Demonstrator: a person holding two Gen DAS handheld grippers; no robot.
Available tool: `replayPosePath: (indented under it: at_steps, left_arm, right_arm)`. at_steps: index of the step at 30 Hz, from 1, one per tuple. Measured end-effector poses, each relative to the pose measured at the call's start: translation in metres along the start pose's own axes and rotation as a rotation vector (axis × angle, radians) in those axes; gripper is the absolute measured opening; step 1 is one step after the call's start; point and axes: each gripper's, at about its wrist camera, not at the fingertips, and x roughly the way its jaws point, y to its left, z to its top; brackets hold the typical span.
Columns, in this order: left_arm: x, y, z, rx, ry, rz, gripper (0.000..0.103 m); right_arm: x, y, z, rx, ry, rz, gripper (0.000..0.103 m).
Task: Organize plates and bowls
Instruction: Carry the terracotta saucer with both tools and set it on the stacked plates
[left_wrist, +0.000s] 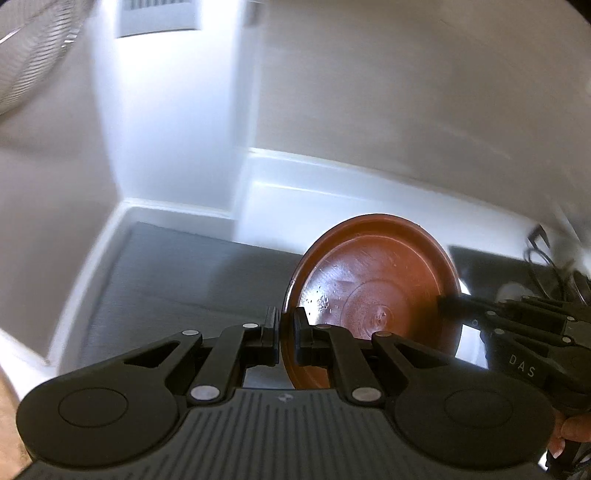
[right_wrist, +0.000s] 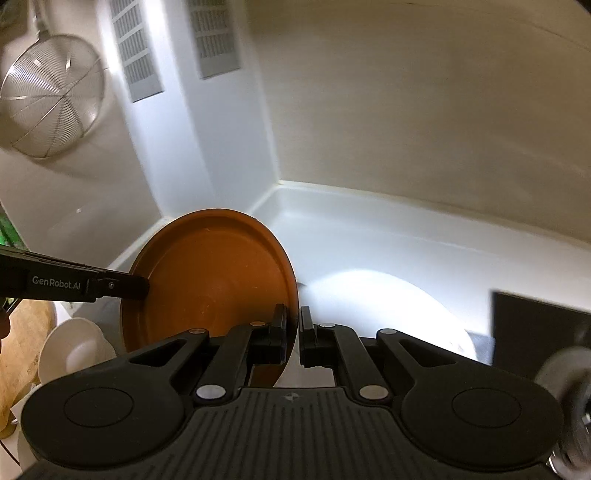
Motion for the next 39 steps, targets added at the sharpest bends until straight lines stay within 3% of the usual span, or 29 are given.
replayPosePath:
  at_steps: [9,14,26,39]
  left_arm:
    - [0.037,-0.057,0.004,0.114,0.05,-0.063,0.008]
    - [0.067,-0.074,0.01,0.13,0.096,-0.064,0.008]
    - [0.119,-0.075,0.016,0.121,0.174,-0.03,0.008]
    - [0.138,-0.068,0.013,0.121,0.2,-0.008,0.008]
  right_arm:
    - [-0.006,-0.043,-0.024,0.093,0.0,-0.108,0.007]
    - [0.014,-0.055,-0.033,0.12,0.013,-0.147,0.007]
    - [0.061,-0.08,-0.037,0.144,0.082,-0.165,0.007]
    - [0.095,-0.081,-0.039,0.153,0.144,-0.185,0.007]
